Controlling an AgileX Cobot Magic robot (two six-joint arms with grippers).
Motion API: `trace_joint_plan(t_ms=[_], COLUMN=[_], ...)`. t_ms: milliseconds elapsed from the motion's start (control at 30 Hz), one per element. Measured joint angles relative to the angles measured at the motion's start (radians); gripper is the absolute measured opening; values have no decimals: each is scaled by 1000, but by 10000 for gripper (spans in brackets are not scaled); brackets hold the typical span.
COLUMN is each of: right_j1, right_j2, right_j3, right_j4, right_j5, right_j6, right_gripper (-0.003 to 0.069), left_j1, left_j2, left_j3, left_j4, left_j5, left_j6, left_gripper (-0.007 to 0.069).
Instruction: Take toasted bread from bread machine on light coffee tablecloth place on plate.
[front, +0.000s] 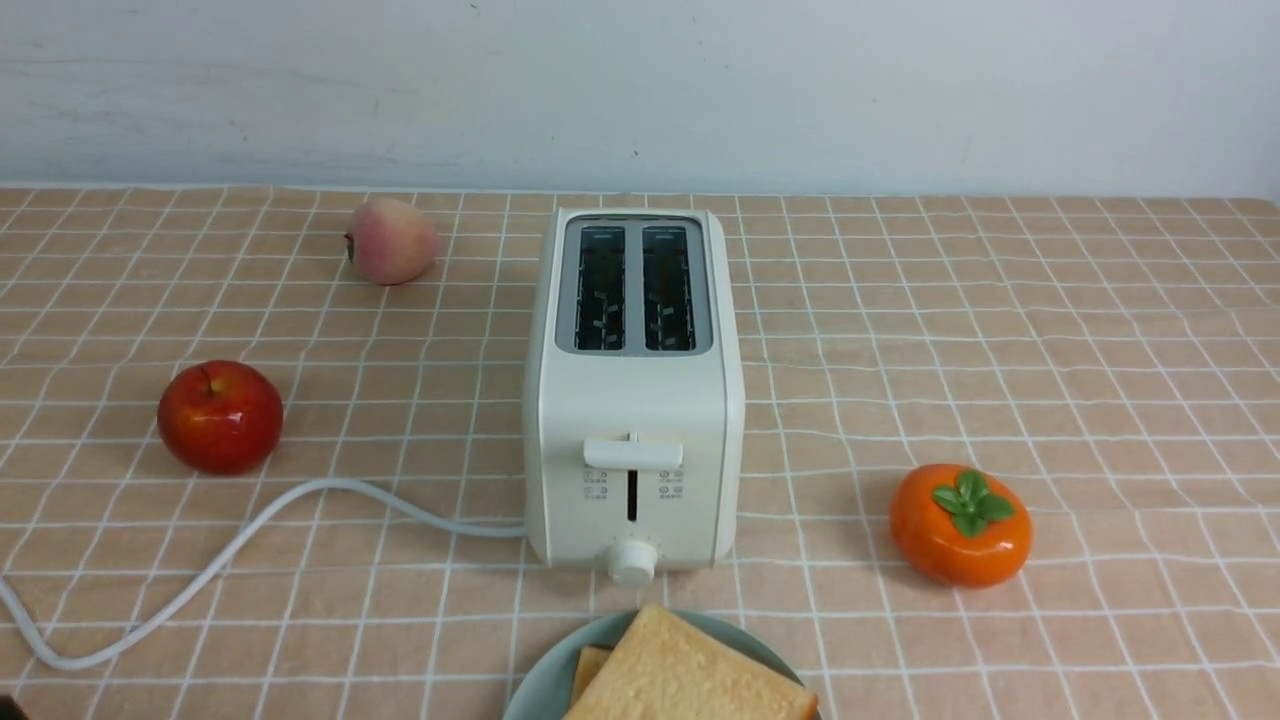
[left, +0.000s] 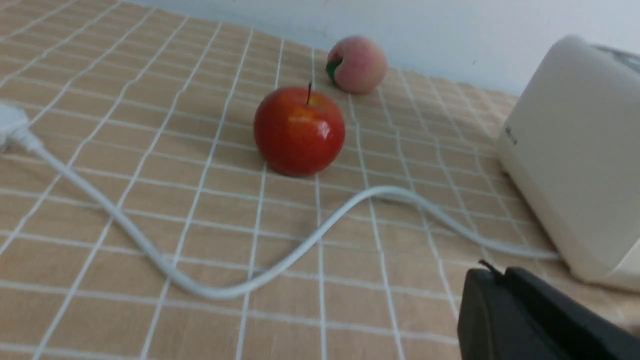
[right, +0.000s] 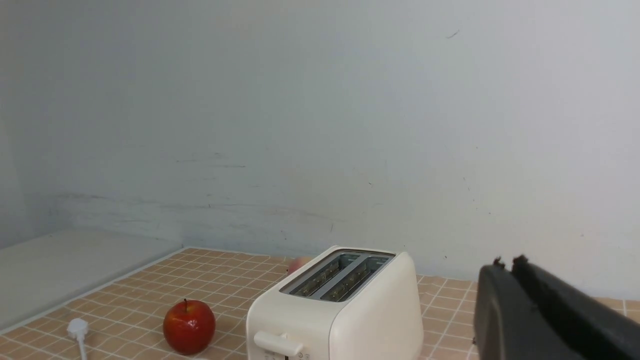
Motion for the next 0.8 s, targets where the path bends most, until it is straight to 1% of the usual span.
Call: trace_joint_plan(t_ms=[33,100,167,300,333,467,800], right_j1=[0,0,0,0,0,0,0], right_j2=[0,0,0,0,0,0,0], right_j3=[0,0,0,0,0,0,0], right_j4=[0,0,0,0,0,0,0], right_j5=[-1,0,-1,-1,-1,-1,-1], right_j6=[0,0,0,0,0,0,0], right_gripper=[29,33,35,41,44,49,62], left_j1=[0,2,2,-10,-42,-110,-119], left_j2=[-1,-3,-3,-3,-3,-3,-3], left_j3=[1,5,7,7,7,7,7], left_j4=[0,12,17,39,57,86,75], left_j5=[8,96,120,121,121,121,121], left_j6=[0,2,3,3,3,3,3], left_gripper=[17,17,19,20,21,21,22])
